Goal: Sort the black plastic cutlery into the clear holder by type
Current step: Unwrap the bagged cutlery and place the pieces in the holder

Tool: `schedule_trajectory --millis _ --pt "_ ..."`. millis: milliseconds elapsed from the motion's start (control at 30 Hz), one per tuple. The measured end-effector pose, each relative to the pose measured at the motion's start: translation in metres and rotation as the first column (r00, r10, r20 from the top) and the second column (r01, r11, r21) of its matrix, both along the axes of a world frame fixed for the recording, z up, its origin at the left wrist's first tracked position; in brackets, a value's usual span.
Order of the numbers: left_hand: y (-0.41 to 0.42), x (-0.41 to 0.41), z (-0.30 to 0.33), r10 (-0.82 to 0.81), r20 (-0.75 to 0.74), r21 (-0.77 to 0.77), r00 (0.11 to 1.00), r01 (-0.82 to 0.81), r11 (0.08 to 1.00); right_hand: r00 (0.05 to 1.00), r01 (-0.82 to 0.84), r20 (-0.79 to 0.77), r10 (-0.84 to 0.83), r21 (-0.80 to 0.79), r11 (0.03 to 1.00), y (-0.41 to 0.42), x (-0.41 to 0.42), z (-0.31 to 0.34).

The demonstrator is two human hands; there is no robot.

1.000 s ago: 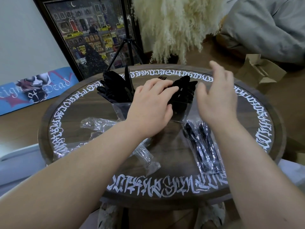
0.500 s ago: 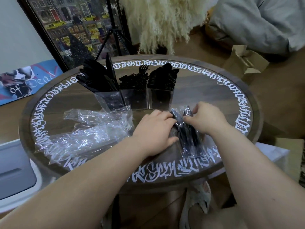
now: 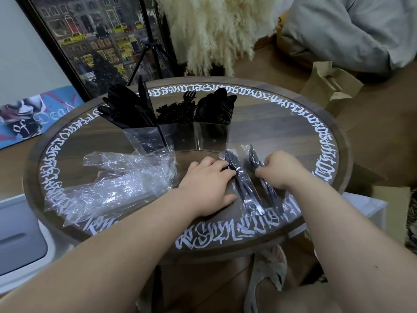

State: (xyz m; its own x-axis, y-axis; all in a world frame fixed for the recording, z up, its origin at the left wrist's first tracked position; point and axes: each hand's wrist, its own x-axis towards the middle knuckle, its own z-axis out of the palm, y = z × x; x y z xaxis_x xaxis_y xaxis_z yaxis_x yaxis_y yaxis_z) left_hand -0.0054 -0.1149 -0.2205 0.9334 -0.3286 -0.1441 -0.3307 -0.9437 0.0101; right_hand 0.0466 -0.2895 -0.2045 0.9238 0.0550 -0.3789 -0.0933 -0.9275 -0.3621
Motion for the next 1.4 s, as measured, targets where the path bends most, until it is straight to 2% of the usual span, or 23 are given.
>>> schedule_trajectory --millis 100,200,233,300,367,400,433,533,600,667,833,933,1033,1133,1200,1300,1333,1400 --pt "-0.001 0.0 0.002 0.028 0.033 -0.05 0.999 -0.026 0.998 0.995 -0.022 0.101 0.015 0.067 0.998 0.005 -0.005 0.017" --pt "-0.001 -0.001 0.009 0.134 0.145 -0.27 0.98 -0.091 0.959 0.97 -0.095 0.232 0.069 0.104 0.99 0.013 -0.015 0.035" --pt "0.0 -0.002 0.013 0.203 0.165 -0.391 0.965 -0.125 0.912 0.963 -0.124 0.252 0.092 0.115 0.986 0.014 -0.019 0.038" --pt "0.002 -0.006 0.023 0.34 0.107 -0.621 0.934 -0.204 0.757 0.952 -0.182 0.269 0.143 0.127 0.975 0.019 -0.026 0.041" --pt "0.006 -0.011 0.035 0.417 0.011 -0.756 0.909 -0.266 0.599 0.935 -0.237 0.297 0.192 0.123 0.964 0.023 -0.029 0.041" --pt "0.01 -0.013 0.04 0.44 -0.021 -0.786 0.898 -0.287 0.548 0.924 -0.266 0.319 0.213 0.133 0.955 0.026 -0.031 0.042" --pt "0.015 -0.015 0.044 0.455 -0.035 -0.793 0.89 -0.302 0.529 0.909 -0.298 0.347 0.23 0.155 0.942 0.03 -0.033 0.043" --pt "0.033 -0.022 0.052 0.487 -0.006 -0.734 0.873 -0.335 0.591 0.841 -0.432 0.442 0.311 0.206 0.878 0.049 -0.04 0.044" --pt "0.045 -0.03 0.053 0.509 0.006 -0.743 0.861 -0.337 0.578 0.804 -0.505 0.467 0.367 0.21 0.837 0.062 -0.044 0.043" --pt "0.058 -0.04 0.054 0.542 0.029 -0.769 0.84 -0.327 0.549 0.814 -0.516 0.443 0.376 0.254 0.818 0.07 -0.046 0.043" --pt "0.094 -0.062 0.055 0.664 0.027 -0.841 0.747 -0.342 0.419 0.95 -0.293 0.245 0.192 0.498 0.816 0.078 -0.04 0.043" --pt "0.11 -0.07 0.055 0.7 0.003 -0.856 0.714 -0.36 0.371 0.982 -0.186 0.107 0.153 0.636 0.749 0.091 -0.039 0.039" --pt "0.123 -0.076 0.053 0.719 -0.043 -0.864 0.694 -0.387 0.322 0.984 -0.162 0.059 0.169 0.687 0.708 0.106 -0.04 0.036" --pt "0.135 -0.078 0.05 0.737 -0.052 -0.829 0.674 -0.44 0.344 0.977 -0.209 0.113 0.181 0.679 0.704 0.118 -0.04 0.036" --pt "0.142 -0.076 0.047 0.745 -0.019 -0.783 0.667 -0.473 0.404 0.969 -0.249 0.168 0.184 0.658 0.71 0.126 -0.04 0.036" --pt "0.152 -0.073 0.043 0.69 0.226 -0.583 0.688 -0.472 0.661 0.952 -0.304 0.23 0.203 0.615 0.727 0.137 -0.041 0.033" --pt "0.153 -0.072 0.044 0.645 0.268 -0.516 0.715 -0.459 0.723 0.943 -0.328 0.255 0.215 0.591 0.737 0.14 -0.041 0.033" --pt "0.151 -0.071 0.047 0.558 0.251 -0.405 0.791 -0.437 0.803 0.92 -0.381 0.304 0.246 0.557 0.738 0.147 -0.043 0.034"
